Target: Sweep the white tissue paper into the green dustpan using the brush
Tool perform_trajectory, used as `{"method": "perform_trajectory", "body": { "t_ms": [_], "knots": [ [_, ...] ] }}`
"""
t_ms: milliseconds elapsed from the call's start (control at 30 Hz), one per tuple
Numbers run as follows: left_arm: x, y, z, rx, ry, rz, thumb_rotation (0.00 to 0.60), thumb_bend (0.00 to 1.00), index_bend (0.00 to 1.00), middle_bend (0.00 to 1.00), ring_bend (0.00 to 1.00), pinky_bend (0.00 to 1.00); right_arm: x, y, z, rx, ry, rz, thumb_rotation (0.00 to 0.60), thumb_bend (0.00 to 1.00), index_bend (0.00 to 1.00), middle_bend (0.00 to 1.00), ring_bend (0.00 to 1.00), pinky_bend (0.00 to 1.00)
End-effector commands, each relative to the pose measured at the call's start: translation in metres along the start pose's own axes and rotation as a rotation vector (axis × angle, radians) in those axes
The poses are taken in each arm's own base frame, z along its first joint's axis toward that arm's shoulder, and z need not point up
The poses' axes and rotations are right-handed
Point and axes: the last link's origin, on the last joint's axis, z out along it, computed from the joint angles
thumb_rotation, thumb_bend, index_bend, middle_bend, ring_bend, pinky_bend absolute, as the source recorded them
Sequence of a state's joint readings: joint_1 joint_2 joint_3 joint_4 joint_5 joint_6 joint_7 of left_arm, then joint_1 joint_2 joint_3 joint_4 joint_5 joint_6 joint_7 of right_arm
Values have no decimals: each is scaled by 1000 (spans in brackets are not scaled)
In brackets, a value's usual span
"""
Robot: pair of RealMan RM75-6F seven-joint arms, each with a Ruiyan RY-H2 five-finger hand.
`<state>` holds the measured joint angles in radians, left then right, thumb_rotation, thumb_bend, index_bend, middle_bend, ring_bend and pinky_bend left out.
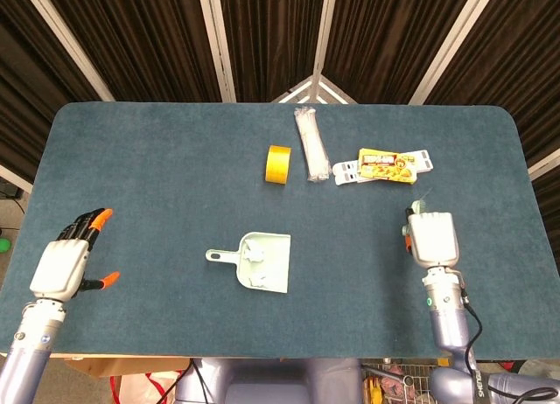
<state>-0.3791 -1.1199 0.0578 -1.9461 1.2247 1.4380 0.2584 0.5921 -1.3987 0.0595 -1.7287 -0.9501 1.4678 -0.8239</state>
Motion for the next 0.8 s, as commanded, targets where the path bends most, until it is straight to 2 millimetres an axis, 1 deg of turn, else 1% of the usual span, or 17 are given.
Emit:
{"method": "perform_trajectory", "body": {
  "t_ms": [33, 67, 133, 200, 333, 433, 600, 633, 733, 767, 800],
  "knots": [
    [-2, -5, -5, 1, -13, 7, 600, 0, 0, 0, 7, 64, -11, -10, -11, 36, -55, 26, 600, 407, 101, 326, 363, 441],
    [-3, -6, -7, 1, -16, 8, 600, 0, 0, 0, 3, 36, -12, -12, -14, 45, -67, 35, 600, 406, 45, 245, 273, 350],
    [-5, -8, -10, -1, -22, 9, 600, 0, 0, 0, 0, 4, -15, -19, -22, 74, -105, 59, 600, 406, 0, 113, 135, 209],
    [-6, -10, -14, -2, -26, 15, 600, 0, 0, 0, 0, 0, -16, -25, -30, 101, -141, 94, 600, 402, 0, 50, 78, 152],
    [-7, -16, -21, 3, -27, 17, 600, 0, 0, 0, 0, 0, -10, -34, -45, 140, -169, 185, 600, 394, 0, 17, 52, 136],
    [-7, -22, -28, 10, -19, 21, 600, 0, 0, 0, 0, 0, -5, -30, -52, 157, -141, 195, 600, 393, 0, 13, 50, 129],
    [-5, -38, -42, 13, 25, 72, 600, 0, 0, 0, 0, 0, -6, -3, -70, 158, -69, 155, 600, 393, 0, 0, 7, 81],
    [-5, -42, -46, 17, 33, 78, 600, 0, 0, 0, 0, 0, -8, 8, -77, 146, -62, 155, 600, 394, 0, 0, 1, 64],
    [-4, -52, -57, 30, 45, 79, 600, 0, 0, 0, 0, 0, -12, 33, -93, 124, -49, 161, 600, 394, 0, 0, 0, 31],
    [-3, -55, -61, 36, 50, 77, 600, 0, 0, 0, 0, 0, -13, 44, -101, 110, -43, 171, 600, 393, 0, 0, 0, 24],
    [-2, -57, -63, 38, 53, 77, 600, 0, 0, 0, 0, 0, -14, 51, -106, 103, -40, 178, 600, 393, 0, 0, 0, 19]
  ]
}}
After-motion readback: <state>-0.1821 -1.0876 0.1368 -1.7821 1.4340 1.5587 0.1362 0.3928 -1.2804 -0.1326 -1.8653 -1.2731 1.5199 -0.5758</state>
